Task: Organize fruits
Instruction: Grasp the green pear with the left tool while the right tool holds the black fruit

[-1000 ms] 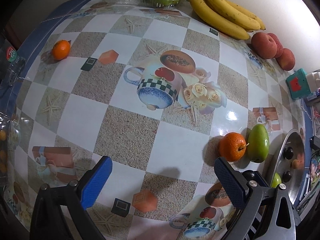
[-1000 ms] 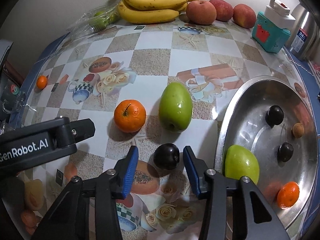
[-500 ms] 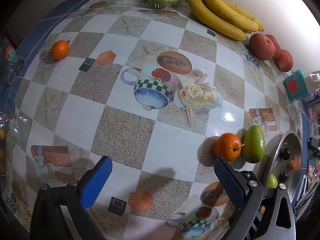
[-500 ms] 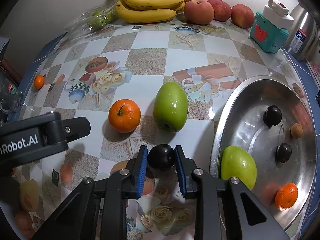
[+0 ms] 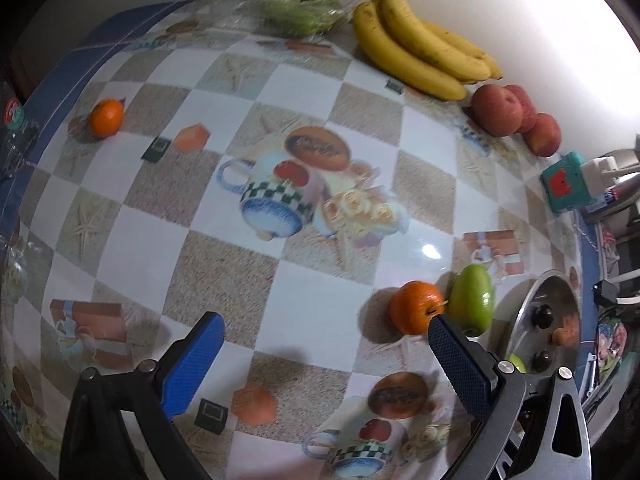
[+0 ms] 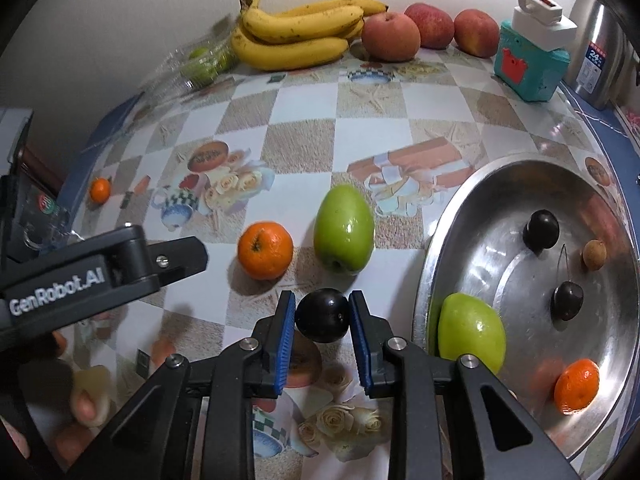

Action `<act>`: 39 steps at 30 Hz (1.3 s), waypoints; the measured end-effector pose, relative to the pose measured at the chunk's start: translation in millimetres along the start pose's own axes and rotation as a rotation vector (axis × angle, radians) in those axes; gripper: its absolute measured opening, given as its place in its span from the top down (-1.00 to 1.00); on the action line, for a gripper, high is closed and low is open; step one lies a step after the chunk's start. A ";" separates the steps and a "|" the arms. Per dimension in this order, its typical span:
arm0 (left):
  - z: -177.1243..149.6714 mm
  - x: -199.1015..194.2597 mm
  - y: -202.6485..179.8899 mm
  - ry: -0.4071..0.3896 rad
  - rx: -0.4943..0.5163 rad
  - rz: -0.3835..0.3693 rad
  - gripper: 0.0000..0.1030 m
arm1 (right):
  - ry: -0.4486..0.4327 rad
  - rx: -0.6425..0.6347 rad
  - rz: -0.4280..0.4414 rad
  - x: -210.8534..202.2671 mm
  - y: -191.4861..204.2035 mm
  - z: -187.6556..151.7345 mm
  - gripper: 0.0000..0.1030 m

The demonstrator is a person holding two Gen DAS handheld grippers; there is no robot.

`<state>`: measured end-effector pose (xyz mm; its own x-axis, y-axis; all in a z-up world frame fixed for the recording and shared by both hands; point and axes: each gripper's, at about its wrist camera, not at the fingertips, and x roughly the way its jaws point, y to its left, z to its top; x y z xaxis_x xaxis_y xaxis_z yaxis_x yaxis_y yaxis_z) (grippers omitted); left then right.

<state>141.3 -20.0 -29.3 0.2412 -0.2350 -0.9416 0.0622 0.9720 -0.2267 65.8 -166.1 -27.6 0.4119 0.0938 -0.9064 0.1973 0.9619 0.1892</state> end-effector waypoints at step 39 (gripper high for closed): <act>-4.5 35.0 -110.4 -0.057 0.307 -0.139 0.13 | -0.118 0.243 -0.004 -53.9 -95.6 6.7 0.45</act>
<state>138.5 -135.5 -38.4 0.2633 -0.3737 -0.8894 0.3847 0.8861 -0.2585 30.7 -264.9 5.7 0.5090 0.0457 -0.8595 0.4007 0.8712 0.2836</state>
